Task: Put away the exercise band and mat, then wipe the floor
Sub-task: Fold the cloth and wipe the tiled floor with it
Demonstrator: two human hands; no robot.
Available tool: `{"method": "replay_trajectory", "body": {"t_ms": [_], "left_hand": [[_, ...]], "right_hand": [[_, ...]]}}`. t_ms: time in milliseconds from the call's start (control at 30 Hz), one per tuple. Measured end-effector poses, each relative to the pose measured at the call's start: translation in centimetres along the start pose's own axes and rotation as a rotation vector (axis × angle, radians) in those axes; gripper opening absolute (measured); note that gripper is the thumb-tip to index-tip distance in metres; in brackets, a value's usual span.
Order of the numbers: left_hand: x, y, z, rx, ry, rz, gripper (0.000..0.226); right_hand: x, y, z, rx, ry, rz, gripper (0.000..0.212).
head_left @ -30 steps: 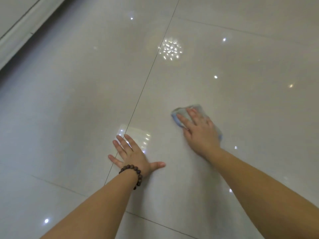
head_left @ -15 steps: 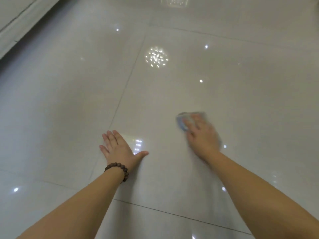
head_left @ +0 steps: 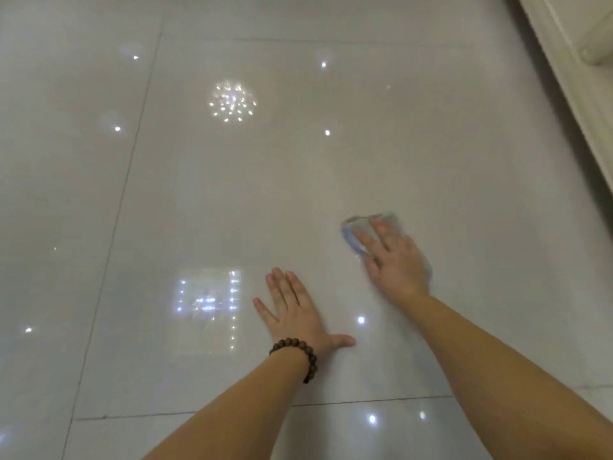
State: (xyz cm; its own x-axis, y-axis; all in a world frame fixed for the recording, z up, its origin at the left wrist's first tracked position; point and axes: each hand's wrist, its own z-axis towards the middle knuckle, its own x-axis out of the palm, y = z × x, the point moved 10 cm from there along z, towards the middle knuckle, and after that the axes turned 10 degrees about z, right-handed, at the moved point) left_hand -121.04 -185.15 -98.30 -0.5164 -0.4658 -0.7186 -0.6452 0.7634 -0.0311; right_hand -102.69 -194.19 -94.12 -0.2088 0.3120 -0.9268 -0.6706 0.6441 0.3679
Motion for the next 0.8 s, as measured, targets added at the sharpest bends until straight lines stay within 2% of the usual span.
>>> {"method": "replay_trajectory", "body": {"t_ms": [67,100,167,200,233,267,367,400,433,467,500,533,600,633,667,700,733,800], "left_hand": [[0.1,0.1,0.3,-0.009,0.009,0.015,0.159],[0.2,0.1,0.4,-0.014,0.017,0.018,0.16],[0.4,0.0,0.6,-0.024,0.033,0.022,0.16],[0.4,-0.1,0.6,-0.028,0.04,0.023,0.16],[0.3,-0.1,0.5,-0.033,0.043,0.022,0.16],[0.2,0.0,0.5,-0.038,0.047,0.023,0.159],[0.2,-0.2,0.3,-0.05,0.072,0.045,0.158],[0.2,-0.1,0.3,-0.059,0.078,0.054,0.157],[0.2,0.0,0.4,-0.068,0.077,0.058,0.157],[0.2,0.0,0.5,-0.075,0.077,0.062,0.158],[0.3,-0.1,0.6,-0.078,0.082,0.064,0.158],[0.3,0.0,0.6,-0.081,0.083,0.064,0.159],[0.3,-0.1,0.5,-0.081,0.085,0.061,0.159],[0.3,-0.1,0.5,-0.078,0.085,0.057,0.159],[0.3,-0.1,0.5,-0.075,0.081,0.053,0.16],[0.2,-0.2,0.5,-0.074,0.076,0.053,0.16],[0.2,-0.2,0.5,-0.075,0.071,0.056,0.16],[0.1,-0.1,0.5,-0.086,0.054,0.064,0.159]], "right_hand": [[-4.9,-10.2,-2.6,0.478,-0.222,-0.025,0.051],[-6.4,-13.9,-3.9,0.722,-0.28,-0.003,0.05],[-7.0,-16.1,-5.0,1.136,-0.37,0.08,0.05],[-6.4,-14.7,-4.0,1.198,-0.387,0.082,0.052],[-5.1,-12.1,-1.6,1.12,-0.357,0.103,0.053],[-3.2,-8.3,1.4,0.915,-0.3,0.117,0.054],[2.4,5.2,5.0,0.1,-0.027,0.071,0.051],[2.7,6.1,4.4,-0.067,0.043,0.078,0.049],[1.9,4.4,4.0,-0.137,0.072,0.087,0.048],[0.5,0.7,3.4,-0.092,0.036,0.047,0.047],[-1.6,-4.6,2.6,0.063,-0.049,0.006,0.047],[-4.3,-10.4,1.3,0.278,-0.17,-0.037,0.048],[-8.6,-20.1,-3.3,0.835,-0.332,-0.011,0.05],[-9.6,-21.8,-5.1,1.065,-0.38,0.04,0.051],[-9.6,-21.4,-5.7,1.189,-0.414,0.05,0.052],[-8.9,-19.3,-4.8,1.169,-0.387,0.045,0.053],[-7.4,-16.4,-2.9,1.031,-0.35,0.044,0.054],[-3.5,-7.9,0.9,0.57,-0.234,0.033,0.054]]}}
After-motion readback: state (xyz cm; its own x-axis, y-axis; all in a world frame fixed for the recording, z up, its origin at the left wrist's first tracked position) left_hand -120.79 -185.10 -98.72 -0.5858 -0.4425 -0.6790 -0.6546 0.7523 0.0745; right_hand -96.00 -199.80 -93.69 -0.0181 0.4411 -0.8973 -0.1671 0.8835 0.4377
